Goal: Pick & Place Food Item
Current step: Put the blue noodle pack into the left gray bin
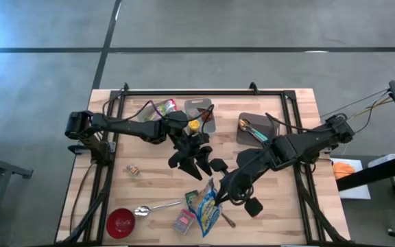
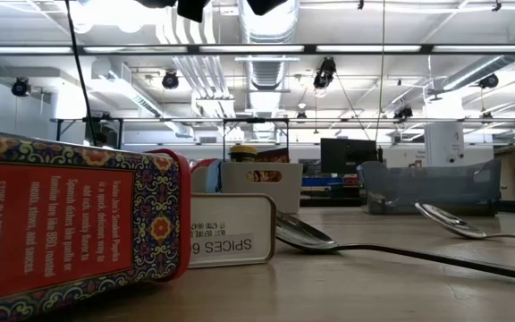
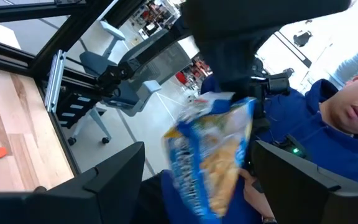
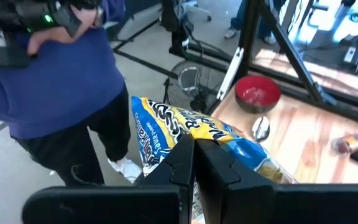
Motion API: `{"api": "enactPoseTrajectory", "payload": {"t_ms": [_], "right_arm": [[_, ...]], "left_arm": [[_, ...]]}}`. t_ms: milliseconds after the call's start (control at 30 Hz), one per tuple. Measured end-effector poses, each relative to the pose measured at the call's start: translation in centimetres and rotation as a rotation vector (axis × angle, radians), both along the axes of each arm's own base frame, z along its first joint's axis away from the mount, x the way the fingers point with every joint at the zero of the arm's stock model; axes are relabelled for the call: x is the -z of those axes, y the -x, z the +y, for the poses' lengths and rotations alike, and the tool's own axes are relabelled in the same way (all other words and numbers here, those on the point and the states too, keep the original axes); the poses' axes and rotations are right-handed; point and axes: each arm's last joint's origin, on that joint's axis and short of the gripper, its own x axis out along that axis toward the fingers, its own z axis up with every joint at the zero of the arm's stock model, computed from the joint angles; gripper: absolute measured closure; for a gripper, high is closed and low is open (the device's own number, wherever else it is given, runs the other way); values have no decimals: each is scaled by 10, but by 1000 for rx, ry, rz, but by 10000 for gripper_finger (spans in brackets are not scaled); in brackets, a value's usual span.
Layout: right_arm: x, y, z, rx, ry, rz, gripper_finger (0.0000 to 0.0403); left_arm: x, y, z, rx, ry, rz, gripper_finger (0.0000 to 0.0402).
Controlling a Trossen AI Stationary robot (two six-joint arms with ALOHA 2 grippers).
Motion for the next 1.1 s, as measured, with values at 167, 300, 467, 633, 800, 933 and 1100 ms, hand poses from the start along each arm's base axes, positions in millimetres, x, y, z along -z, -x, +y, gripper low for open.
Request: {"api": "enactPoseTrajectory", "payload": {"t_ms": [167, 300, 467, 633, 800, 933, 1100], "right_arm": [[-10, 1, -1, -6, -3, -38, 395], [-11, 1, -2, -20, 27, -64, 395], [-6, -7, -9, -16, 28, -52, 395], [-4, -10, -13, -26, 17, -41, 395], [-4, -11, -14, -26, 17, -36, 395], [-3, -11, -13, -26, 18, -35, 395], [-2, -12, -13, -25, 20, -31, 395]], "left_arm": [[0, 0, 0, -3, 0, 0, 100], [-4, -1, -1, 1, 0, -14, 100], [-11, 0, -11, 55, -1, -66, 100], [-16, 1, -18, 96, -3, -129, 100], [-19, 2, -19, 93, -3, -163, 105], [-21, 1, -19, 65, -2, -187, 139], [-21, 1, -19, 56, -2, -188, 216]]}}
